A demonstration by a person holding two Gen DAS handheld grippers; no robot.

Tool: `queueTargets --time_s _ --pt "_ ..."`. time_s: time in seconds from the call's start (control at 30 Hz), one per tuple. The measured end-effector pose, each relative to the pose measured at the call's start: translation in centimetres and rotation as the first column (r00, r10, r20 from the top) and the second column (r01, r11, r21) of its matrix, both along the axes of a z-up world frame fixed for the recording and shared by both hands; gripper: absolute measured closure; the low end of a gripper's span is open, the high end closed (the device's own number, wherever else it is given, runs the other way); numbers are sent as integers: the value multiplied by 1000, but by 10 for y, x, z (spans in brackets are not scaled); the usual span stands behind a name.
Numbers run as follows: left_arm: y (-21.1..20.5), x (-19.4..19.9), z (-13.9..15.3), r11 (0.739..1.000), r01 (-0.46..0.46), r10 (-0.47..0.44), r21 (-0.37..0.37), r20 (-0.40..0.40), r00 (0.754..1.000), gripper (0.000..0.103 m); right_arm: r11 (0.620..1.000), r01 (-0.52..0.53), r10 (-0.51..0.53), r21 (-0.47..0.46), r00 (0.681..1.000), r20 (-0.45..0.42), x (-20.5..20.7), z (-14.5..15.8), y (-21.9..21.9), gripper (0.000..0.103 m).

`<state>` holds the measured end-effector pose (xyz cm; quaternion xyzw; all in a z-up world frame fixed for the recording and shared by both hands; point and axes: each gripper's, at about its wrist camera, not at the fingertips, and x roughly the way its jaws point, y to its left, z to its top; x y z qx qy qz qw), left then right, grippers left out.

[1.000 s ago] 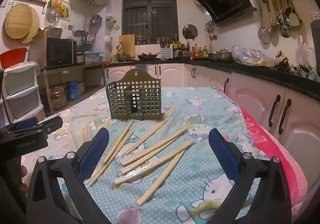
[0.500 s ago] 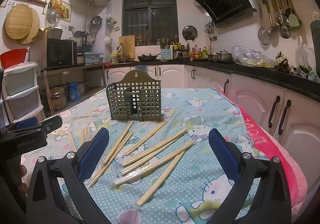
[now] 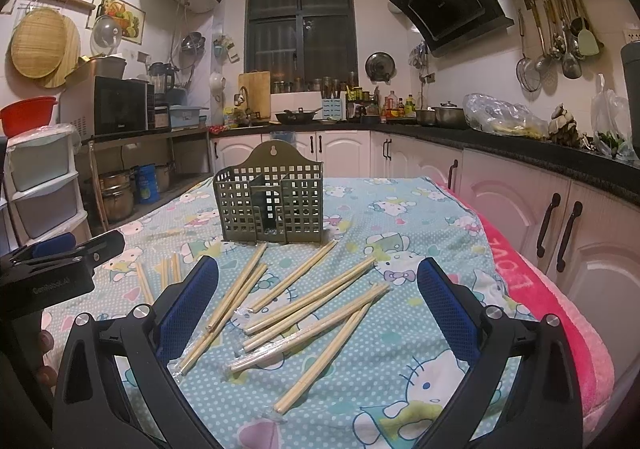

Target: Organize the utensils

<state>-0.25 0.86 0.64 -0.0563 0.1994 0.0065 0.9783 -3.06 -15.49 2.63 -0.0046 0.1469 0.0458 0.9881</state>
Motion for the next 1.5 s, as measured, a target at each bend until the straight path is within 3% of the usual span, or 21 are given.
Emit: queueTargets --time_s 1.1,1.5 --pt "3 1 -1 1000 3 -3 -8 -5 1000 11 1000 -8 8 -4 1000 2 -4 5 3 6" --pt "25 18 -8 998 -56 55 -24 -58 997 11 998 -45 42 -38 996 -78 28 3 11 6"
